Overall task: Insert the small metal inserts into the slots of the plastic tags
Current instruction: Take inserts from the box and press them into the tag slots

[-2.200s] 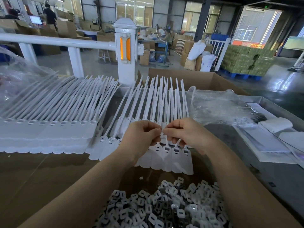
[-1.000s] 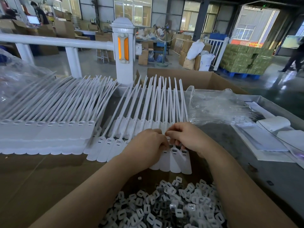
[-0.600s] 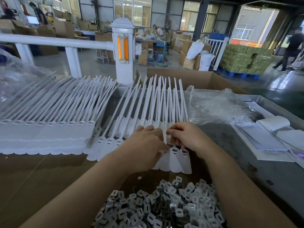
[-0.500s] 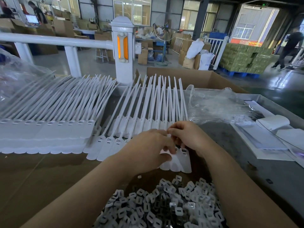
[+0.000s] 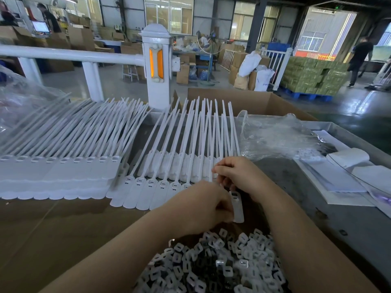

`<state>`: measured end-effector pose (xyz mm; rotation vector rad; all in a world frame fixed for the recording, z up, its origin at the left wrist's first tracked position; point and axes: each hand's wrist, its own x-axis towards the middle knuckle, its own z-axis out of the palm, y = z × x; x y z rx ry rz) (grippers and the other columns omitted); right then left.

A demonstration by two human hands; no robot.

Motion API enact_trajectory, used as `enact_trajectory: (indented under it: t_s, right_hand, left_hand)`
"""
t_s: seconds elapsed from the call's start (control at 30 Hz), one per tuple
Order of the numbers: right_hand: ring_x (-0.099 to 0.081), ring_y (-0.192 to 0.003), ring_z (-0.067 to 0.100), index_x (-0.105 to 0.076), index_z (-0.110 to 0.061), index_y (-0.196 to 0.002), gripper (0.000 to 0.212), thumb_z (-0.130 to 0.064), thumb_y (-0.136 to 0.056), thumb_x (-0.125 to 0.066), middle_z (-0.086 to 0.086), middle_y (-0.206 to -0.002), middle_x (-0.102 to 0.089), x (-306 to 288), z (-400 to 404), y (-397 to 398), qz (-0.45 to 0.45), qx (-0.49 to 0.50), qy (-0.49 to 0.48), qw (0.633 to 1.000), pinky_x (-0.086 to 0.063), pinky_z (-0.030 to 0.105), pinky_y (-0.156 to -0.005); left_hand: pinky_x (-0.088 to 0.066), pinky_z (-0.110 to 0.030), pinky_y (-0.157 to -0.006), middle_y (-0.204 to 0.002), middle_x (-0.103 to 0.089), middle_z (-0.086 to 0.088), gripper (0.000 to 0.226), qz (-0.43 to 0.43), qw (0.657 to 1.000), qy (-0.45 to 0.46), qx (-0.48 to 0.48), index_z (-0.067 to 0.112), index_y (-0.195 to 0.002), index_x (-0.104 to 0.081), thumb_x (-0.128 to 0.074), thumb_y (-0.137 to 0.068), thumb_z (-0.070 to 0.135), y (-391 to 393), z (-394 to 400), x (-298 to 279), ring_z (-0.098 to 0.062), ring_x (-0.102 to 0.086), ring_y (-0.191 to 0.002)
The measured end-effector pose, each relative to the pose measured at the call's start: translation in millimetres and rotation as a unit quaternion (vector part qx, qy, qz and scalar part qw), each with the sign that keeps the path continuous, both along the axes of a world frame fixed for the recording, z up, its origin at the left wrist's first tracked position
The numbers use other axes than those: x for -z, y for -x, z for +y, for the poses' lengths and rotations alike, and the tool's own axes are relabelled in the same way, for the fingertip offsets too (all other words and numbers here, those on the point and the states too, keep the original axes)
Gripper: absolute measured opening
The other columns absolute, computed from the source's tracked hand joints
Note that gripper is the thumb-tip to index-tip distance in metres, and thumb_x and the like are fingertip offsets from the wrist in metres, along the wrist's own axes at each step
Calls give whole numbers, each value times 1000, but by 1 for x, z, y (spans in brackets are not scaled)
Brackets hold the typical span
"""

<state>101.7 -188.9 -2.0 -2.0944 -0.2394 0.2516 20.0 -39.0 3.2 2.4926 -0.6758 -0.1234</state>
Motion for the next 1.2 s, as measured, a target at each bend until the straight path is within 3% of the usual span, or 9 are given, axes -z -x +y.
enact_trajectory:
  t_s: [0.1, 0.17, 0.43, 0.6, 0.93, 1.07, 1.2]
  right_hand:
    - [-59, -52, 5, -72, -16, -92, 12, -20, -97, -62, -4, -64, -70, 0, 0, 0, 10, 7, -14, 1000, -46, 17, -48]
    - [-58, -51, 4, -71, -15, -92, 12, -19, -98, -61, -3, -64, -70, 0, 0, -1, 21, 9, -29, 999, -45, 16, -48]
    - [-59, -49, 2, -71, -19, -89, 14, -20, -99, -60, -6, -60, -69, 1, 0, -1, 17, 12, -22, 1000, -45, 15, -48]
    - [-58, -48, 0, -72, -19, -91, 15, -19, -99, -60, -7, -59, -68, 1, 1, -2, 11, 22, -14, 1000, -45, 15, -46]
    - [-53, -41, -2, -69, -19, -90, 16, -16, -100, -57, -9, -49, -63, -1, 3, 0, 10, 27, -8, 1000, -42, 14, -43]
    - [-54, -42, -1, -70, -17, -91, 15, -17, -100, -58, -6, -57, -65, -1, 4, -1, 6, 29, -3, 1000, -41, 14, -43]
    - [-55, -45, 1, -71, -18, -93, 12, -18, -99, -60, -3, -63, -67, 0, 3, -2, 12, 30, -10, 999, -42, 16, -44]
  left_hand:
    - [-44, -6, -59, -75, -66, 20, 13, 19, 986, 120, -112, 38, -83, -68, -65, -94, 31, -10, 11, 2, 9, -60, -73]
    - [-41, -6, -58, -74, -65, 19, 12, 26, 976, 153, -154, 40, -84, -68, -65, -94, 32, -16, 18, 3, 7, -60, -72]
    - [-41, -2, -61, -76, -66, 21, 23, 25, 972, 176, -154, 42, -81, -66, -64, -95, 24, -23, 9, 11, 13, -59, -75]
    - [-46, -13, -68, -83, -65, 17, 14, -7, 976, 162, -148, 34, -88, -62, -64, -93, 22, -26, 5, 20, 6, -60, -77]
    - [-41, -4, -63, -71, -61, 21, 20, -54, 976, 149, -148, 36, -80, -63, -72, -87, 20, -32, 7, 22, 13, -57, -73]
    - [-37, -3, -65, -83, -59, 17, 6, -112, 983, 79, -123, 29, -90, -72, -69, -90, 24, -34, 5, 23, 6, -52, -70]
    - [-38, -7, -71, -93, -62, 13, 12, -113, 986, 70, -98, 30, -98, -73, -64, -93, 23, -33, 9, 22, 0, -55, -80]
